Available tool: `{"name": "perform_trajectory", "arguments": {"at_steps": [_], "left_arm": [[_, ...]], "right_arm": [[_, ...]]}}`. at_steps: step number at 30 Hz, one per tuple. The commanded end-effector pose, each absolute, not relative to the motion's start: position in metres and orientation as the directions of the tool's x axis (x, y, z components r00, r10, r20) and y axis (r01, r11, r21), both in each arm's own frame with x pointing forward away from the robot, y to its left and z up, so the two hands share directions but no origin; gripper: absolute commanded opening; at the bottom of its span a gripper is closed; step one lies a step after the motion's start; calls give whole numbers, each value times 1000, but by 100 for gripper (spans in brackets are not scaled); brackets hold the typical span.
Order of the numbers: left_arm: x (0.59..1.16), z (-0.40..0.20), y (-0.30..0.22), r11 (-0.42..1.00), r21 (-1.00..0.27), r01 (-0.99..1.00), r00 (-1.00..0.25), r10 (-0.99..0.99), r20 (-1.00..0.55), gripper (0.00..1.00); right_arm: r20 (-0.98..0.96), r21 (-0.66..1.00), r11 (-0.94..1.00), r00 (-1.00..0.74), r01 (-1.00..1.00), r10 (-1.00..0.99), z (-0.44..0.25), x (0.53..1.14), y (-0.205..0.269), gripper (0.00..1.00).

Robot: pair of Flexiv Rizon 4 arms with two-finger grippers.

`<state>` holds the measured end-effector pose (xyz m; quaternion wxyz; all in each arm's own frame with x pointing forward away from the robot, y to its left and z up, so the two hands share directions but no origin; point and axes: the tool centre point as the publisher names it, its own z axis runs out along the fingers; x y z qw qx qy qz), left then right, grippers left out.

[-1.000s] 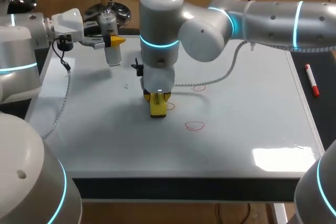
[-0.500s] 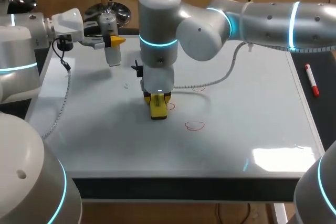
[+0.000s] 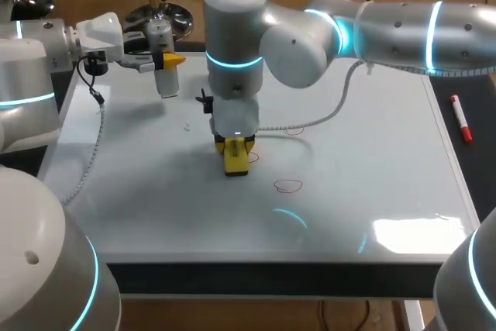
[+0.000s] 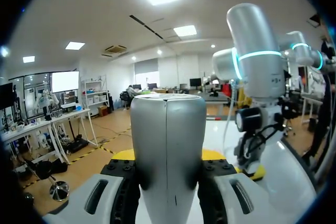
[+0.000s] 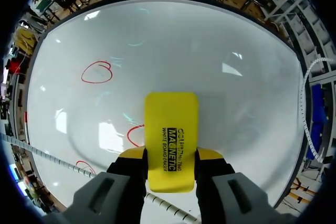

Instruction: Pick up the inspection probe, press it on each red-marked spot on the whiteboard one by one, put down the probe, pick up the eraser, and wipe off all the red marks.

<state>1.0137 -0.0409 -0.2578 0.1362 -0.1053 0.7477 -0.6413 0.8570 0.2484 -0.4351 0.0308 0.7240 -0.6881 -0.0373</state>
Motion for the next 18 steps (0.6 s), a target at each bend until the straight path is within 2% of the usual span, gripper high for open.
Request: {"name": "perform_trajectory", "arguments": {"at_steps": [1, 18], "left_arm": [[1014, -257, -41, 155, -988, 18, -941, -332, -69, 0], [1014, -257, -41, 155, -988, 18, -941, -332, -69, 0]], "right_arm": [[-6, 97, -45, 45, -994, -999, -454, 860, 232, 0], [24, 105, 76, -74, -992, -997, -474, 871, 185, 0]]}}
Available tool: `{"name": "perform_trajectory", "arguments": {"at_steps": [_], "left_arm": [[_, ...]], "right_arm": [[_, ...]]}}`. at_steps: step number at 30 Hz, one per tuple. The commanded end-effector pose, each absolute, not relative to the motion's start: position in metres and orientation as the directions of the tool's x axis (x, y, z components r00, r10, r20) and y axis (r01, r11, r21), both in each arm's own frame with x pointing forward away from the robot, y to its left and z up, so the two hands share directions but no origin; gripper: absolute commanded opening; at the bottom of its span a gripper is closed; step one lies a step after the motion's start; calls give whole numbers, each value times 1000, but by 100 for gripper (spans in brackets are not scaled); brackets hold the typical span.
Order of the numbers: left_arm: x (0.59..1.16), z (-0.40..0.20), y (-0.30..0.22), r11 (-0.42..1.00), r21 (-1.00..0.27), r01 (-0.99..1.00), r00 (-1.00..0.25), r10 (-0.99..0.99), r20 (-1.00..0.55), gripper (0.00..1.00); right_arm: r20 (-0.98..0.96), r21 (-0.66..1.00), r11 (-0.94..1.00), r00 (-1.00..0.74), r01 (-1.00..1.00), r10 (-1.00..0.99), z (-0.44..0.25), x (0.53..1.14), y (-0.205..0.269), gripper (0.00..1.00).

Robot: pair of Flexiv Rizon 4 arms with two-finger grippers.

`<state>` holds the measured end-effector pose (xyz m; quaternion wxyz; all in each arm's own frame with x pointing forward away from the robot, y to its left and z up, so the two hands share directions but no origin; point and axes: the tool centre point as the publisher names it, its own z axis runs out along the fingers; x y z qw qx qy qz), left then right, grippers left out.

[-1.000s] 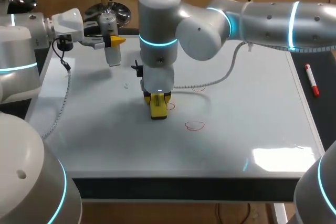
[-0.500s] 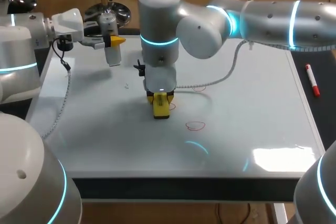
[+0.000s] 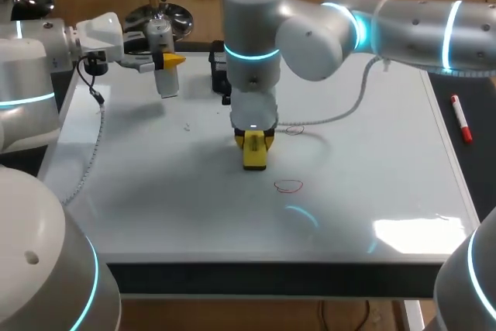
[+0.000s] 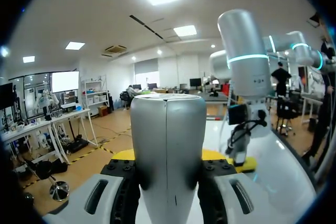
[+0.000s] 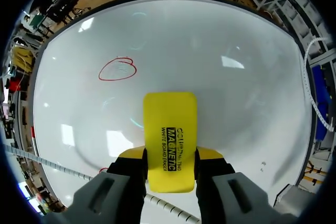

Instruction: Pick up the inspection probe, press it on each red-marked spot on the whiteboard one by one, put down the probe, pick up the eraser, and wipe off all the red marks.

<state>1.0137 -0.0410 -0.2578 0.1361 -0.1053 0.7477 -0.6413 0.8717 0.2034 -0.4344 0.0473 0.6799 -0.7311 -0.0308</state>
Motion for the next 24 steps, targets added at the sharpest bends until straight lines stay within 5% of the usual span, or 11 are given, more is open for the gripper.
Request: {"name": "perform_trajectory", "arguments": {"at_steps": [1, 24], "left_arm": [[1014, -257, -41, 155, -988, 18, -941, -332, -69, 0], [1014, -257, -41, 155, -988, 18, -941, -332, -69, 0]], "right_arm": [[26, 105, 79, -77, -991, -997, -475, 871, 183, 0], [56, 105, 98, -92, -990, -994, -478, 877, 165, 0]]}}
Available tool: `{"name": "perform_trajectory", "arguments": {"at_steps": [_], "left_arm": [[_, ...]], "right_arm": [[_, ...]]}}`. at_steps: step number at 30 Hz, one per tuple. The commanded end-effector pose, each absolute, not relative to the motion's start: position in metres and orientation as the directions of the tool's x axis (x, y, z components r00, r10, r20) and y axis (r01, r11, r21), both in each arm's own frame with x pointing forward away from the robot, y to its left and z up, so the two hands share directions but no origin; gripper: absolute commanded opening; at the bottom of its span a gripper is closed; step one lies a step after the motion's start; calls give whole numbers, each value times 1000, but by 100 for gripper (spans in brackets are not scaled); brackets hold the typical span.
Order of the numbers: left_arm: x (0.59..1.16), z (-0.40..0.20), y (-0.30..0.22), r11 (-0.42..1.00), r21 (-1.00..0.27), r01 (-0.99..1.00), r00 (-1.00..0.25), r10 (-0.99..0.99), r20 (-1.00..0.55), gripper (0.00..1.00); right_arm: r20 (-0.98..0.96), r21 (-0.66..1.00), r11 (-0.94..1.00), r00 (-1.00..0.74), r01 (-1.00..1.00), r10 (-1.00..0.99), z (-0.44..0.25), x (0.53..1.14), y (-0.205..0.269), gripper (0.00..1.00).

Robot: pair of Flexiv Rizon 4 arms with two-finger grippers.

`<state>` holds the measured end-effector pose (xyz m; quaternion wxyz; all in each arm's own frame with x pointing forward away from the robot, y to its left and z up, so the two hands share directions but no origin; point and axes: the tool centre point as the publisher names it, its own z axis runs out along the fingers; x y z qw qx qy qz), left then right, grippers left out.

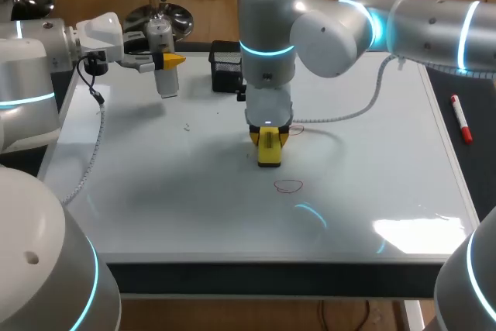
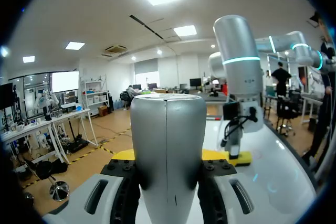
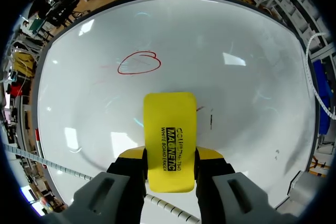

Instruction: Pick up the inspection probe, press it on each red-marked spot on the whiteboard one by one, put down the probe, pick up the eraser, and wipe off all the red marks.

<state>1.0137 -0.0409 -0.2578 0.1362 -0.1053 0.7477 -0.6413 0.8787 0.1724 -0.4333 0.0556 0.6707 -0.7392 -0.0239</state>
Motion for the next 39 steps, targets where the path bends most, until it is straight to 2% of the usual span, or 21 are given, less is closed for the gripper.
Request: {"name": "perform_trajectory", "arguments": {"at_steps": [1, 7, 16, 23, 33, 39], "left_arm": [[1014, -257, -41, 155, -988, 18, -941, -332, -69, 0], [1014, -257, -41, 155, -988, 18, -941, -332, -69, 0], [1014, -257, -41, 155, -988, 18, -941, -332, -69, 0], [1014, -257, -41, 155, -988, 18, -941, -332, -69, 0], [1014, -257, -41, 155, -988, 18, -941, -332, -69, 0], [1014, -257, -41, 155, -988, 18, -941, -332, -69, 0]], "right_arm": [[58, 100, 97, -91, -990, -994, -478, 878, 165, 0], [45, 78, 104, -101, -992, -994, -465, 881, 166, 0], [-32, 78, 129, -132, -989, -991, -404, 889, 165, 0], [-49, 60, 76, -79, -995, -996, -369, 898, 173, 0], [-32, 38, 51, -52, -998, -998, -361, 899, 196, 0], [-19, 30, 63, -63, -998, -998, -362, 880, 213, 0]]}}
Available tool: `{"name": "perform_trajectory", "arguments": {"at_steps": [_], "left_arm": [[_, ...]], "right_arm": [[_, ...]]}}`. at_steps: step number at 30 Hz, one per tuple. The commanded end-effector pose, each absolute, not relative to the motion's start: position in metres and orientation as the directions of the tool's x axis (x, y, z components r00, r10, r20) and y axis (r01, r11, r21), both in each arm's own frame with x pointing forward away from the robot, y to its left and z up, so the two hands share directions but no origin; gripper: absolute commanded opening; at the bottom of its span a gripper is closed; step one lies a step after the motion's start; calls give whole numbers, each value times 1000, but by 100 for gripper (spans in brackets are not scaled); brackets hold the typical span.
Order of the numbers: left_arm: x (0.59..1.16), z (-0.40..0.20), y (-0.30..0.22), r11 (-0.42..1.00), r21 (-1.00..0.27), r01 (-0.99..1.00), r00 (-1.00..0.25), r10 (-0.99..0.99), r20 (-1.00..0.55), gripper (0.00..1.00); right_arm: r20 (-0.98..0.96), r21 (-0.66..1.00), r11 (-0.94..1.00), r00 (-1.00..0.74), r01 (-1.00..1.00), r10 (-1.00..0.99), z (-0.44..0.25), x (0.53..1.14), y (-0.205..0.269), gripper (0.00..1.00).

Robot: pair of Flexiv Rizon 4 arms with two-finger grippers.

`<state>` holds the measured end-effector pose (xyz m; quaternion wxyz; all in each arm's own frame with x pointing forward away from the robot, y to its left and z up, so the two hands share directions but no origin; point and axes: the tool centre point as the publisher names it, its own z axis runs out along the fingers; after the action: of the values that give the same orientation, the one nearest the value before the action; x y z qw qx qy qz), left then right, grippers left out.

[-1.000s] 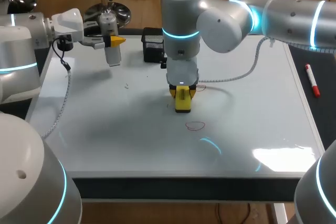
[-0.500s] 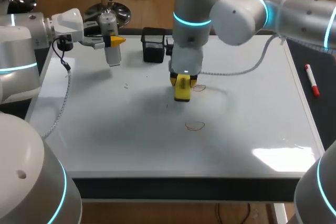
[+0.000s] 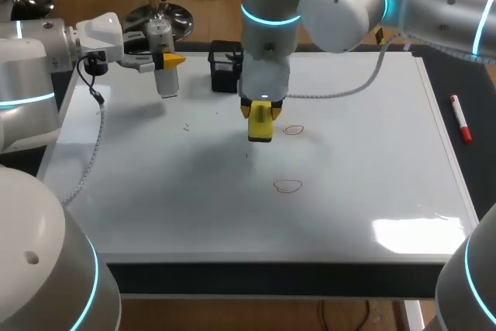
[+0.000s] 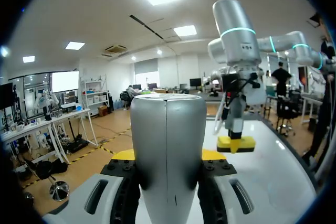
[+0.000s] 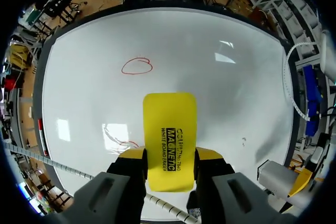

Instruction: Pick up the inspection probe, press it on each red-marked spot on the whiteboard one by one, put down the probe, pick up the eraser, and wipe off all the red marks.

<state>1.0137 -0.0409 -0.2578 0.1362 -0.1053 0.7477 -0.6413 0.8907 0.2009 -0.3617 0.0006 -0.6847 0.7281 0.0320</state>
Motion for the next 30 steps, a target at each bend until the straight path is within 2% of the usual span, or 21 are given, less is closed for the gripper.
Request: {"name": "perform_trajectory", "arguments": {"at_steps": [1, 16, 30], "left_arm": [[1014, -257, -41, 155, -988, 18, -941, -332, -69, 0], [1014, -257, -41, 155, -988, 18, -941, -332, -69, 0], [1014, -257, -41, 155, -988, 18, -941, -332, -69, 0]], "right_arm": [[-19, 29, 61, -62, -998, -998, -363, 877, 216, 0], [17, 13, 67, -67, -998, -998, -390, 850, 237, 0], [22, 6, 83, -83, -997, -996, -421, 847, 231, 0]]}}
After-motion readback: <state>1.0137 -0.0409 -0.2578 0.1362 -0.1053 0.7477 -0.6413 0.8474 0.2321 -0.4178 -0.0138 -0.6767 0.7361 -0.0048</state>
